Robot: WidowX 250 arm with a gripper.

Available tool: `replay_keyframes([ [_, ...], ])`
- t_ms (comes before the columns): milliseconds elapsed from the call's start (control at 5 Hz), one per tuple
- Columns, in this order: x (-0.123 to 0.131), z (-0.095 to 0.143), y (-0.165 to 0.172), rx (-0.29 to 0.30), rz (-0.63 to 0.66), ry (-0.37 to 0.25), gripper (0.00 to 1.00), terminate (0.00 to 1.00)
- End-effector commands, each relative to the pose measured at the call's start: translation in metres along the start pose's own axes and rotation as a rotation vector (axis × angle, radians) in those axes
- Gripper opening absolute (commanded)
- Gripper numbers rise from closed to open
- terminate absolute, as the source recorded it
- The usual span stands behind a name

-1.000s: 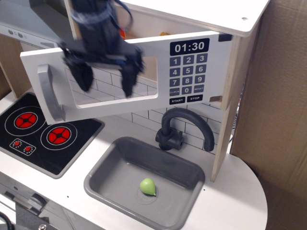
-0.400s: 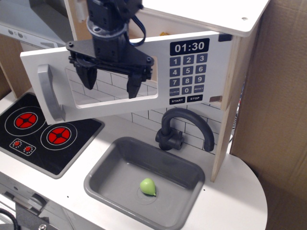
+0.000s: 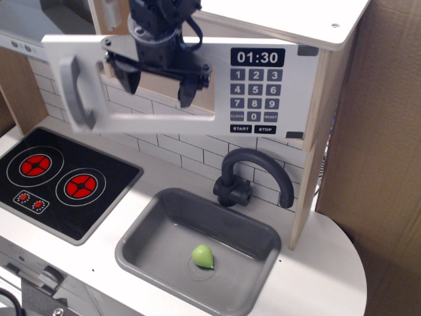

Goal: Close microwave

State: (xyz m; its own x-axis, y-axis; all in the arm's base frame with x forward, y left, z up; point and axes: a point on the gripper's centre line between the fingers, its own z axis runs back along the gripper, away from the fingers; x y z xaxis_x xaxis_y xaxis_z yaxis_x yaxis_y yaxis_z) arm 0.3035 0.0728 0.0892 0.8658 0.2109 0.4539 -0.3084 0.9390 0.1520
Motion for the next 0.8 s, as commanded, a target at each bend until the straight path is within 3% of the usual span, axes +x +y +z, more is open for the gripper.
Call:
replay_keyframes([
  [0,0.032,-0.001,0.002,-0.029,-0.025,-0.108,1.0,0.0],
  [600,0.056,-0.008,0.003,-0.014,0.008,-0.242,1.0,0.0],
])
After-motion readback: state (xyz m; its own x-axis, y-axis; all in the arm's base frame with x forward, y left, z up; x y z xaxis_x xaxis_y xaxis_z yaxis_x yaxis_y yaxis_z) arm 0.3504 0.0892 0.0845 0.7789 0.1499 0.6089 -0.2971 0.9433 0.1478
